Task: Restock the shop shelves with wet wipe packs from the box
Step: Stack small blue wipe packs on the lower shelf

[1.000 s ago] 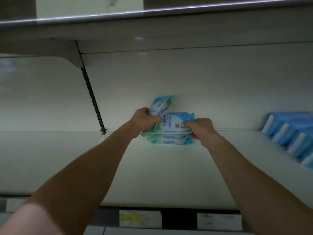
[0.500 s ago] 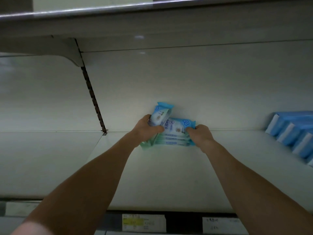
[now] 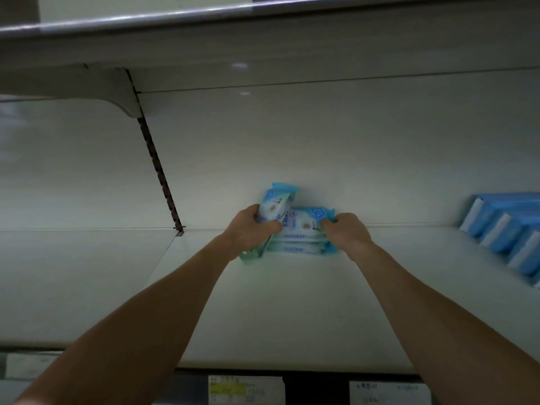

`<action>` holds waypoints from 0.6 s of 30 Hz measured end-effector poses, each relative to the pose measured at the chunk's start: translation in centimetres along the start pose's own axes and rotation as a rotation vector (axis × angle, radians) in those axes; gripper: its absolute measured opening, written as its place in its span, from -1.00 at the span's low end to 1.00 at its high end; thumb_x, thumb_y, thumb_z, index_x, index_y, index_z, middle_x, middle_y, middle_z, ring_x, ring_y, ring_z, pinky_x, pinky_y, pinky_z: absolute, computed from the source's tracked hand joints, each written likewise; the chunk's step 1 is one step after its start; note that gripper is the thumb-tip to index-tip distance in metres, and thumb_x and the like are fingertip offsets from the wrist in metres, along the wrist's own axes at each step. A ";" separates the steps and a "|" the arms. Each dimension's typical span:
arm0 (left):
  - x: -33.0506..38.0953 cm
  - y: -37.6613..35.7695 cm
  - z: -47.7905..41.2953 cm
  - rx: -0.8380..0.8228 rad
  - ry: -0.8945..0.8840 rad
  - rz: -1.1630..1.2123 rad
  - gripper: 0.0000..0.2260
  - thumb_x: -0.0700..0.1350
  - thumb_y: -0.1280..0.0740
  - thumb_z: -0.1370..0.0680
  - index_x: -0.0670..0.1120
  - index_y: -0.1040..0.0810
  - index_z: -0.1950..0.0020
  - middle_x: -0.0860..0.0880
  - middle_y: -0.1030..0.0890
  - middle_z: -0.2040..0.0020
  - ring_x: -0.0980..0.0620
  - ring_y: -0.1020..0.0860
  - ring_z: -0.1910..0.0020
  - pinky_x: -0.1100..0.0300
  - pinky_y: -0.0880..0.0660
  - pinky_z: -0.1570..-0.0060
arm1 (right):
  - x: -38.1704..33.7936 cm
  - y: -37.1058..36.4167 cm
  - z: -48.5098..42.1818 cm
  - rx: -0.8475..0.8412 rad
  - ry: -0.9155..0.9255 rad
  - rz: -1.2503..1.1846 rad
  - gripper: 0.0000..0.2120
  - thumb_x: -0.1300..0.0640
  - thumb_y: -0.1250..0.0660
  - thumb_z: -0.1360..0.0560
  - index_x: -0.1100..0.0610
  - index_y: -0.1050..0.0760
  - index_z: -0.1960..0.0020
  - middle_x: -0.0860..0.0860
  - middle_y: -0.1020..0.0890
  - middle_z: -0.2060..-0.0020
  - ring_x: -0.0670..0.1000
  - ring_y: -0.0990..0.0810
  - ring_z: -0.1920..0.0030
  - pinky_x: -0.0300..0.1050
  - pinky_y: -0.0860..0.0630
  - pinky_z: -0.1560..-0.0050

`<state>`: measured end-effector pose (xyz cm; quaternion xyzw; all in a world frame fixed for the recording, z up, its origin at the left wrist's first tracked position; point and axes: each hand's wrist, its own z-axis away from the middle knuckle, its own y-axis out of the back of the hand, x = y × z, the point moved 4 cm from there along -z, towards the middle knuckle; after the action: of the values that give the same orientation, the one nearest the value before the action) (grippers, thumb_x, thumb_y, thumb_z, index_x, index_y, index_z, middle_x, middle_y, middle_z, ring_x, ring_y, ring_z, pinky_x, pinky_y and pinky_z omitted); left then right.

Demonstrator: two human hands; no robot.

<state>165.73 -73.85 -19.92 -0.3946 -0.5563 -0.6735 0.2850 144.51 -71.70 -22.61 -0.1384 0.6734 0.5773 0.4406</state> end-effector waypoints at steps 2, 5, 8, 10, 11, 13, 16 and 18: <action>0.8 0.5 0.0 0.057 -0.066 -0.066 -0.51 0.11 -0.48 -0.28 -0.03 -0.55 -0.15 -0.02 -0.64 -0.02 0.01 -0.62 0.06 0.12 -0.59 0.07 | -0.4 0.7 -0.2 0.082 0.011 0.031 -0.75 0.06 -0.24 -0.56 0.19 -0.46 0.22 0.10 -0.53 0.26 0.10 -0.51 0.21 -0.15 -0.37 0.19; 2.1 0.6 0.2 0.016 -0.122 -0.138 -0.45 0.17 -0.51 -0.24 -0.01 -0.56 -0.17 0.03 -0.65 -0.02 0.02 -0.63 0.02 0.03 -0.59 -0.06 | -0.6 0.6 -0.4 0.056 -0.020 0.002 -0.75 0.09 -0.25 -0.55 0.26 -0.55 0.16 0.15 -0.64 0.27 0.14 -0.63 0.23 -0.12 -0.54 0.17; 2.8 0.9 0.1 -0.024 -0.089 -0.167 -0.47 0.15 -0.54 -0.30 -0.01 -0.57 -0.19 0.03 -0.65 -0.05 0.02 -0.63 0.01 0.03 -0.58 -0.08 | -0.7 1.3 0.1 0.030 -0.012 0.165 -0.67 -0.01 -0.22 -0.57 0.26 -0.56 -0.03 0.18 -0.66 0.11 0.17 -0.65 0.11 -0.10 -0.54 0.08; 3.5 1.4 0.2 0.000 -0.157 -0.354 -0.35 0.32 -0.48 -0.19 0.03 -0.54 -0.18 0.03 -0.62 -0.04 0.01 -0.61 0.01 -0.01 -0.58 -0.06 | -2.5 3.6 0.8 0.129 0.095 0.148 -0.57 -0.11 -0.19 -0.57 0.26 -0.56 -0.01 0.19 -0.64 0.04 0.19 -0.61 0.05 -0.06 -0.50 0.05; 3.8 1.5 0.3 0.015 -0.189 -0.460 -0.31 0.35 -0.45 -0.17 0.06 -0.52 -0.21 0.03 -0.59 -0.06 0.00 -0.59 -0.01 -0.03 -0.56 -0.08 | -3.5 4.5 1.0 0.110 0.141 -0.019 -0.54 -0.14 -0.20 -0.56 0.27 -0.57 0.02 0.19 -0.64 0.07 0.18 -0.61 0.09 -0.05 -0.52 0.06; 4.6 1.1 0.7 0.037 -0.260 -0.630 -0.33 0.27 -0.49 -0.27 0.09 -0.44 -0.31 0.01 -0.50 -0.11 -0.04 -0.50 -0.11 -0.04 -0.48 -0.18 | -5.5 4.9 2.3 -0.136 0.125 -0.438 -0.59 -0.15 -0.27 -0.54 0.22 -0.57 0.07 0.14 -0.66 0.13 0.09 -0.64 0.16 -0.07 -0.59 0.11; 5.9 0.5 1.0 0.024 -0.322 -0.675 -0.22 0.19 -0.54 -0.31 0.08 -0.31 -0.45 -0.02 -0.44 -0.26 -0.06 -0.39 -0.29 -0.04 -0.35 -0.32 | -6.0 4.2 3.6 -0.314 0.125 -0.555 -0.91 0.15 -0.36 -0.51 0.19 -0.58 0.08 0.12 -0.64 0.16 -0.01 -0.62 0.26 -0.22 -0.60 0.31; 6.1 0.9 1.1 -0.043 -0.222 -0.500 -0.02 0.22 -0.56 -0.23 0.06 -0.18 -0.54 -0.05 -0.35 -0.40 -0.05 -0.36 -0.37 -0.04 -0.34 -0.36 | -5.2 4.6 3.6 -0.248 0.090 -0.656 -0.91 0.29 -0.33 -0.51 0.18 -0.55 0.15 0.10 -0.61 0.23 -0.03 -0.59 0.30 -0.29 -0.56 0.40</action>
<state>163.50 -72.67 -14.20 -0.3225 -0.6497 -0.6873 0.0389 145.88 -68.76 -15.49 -0.4250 0.5368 0.4756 0.5523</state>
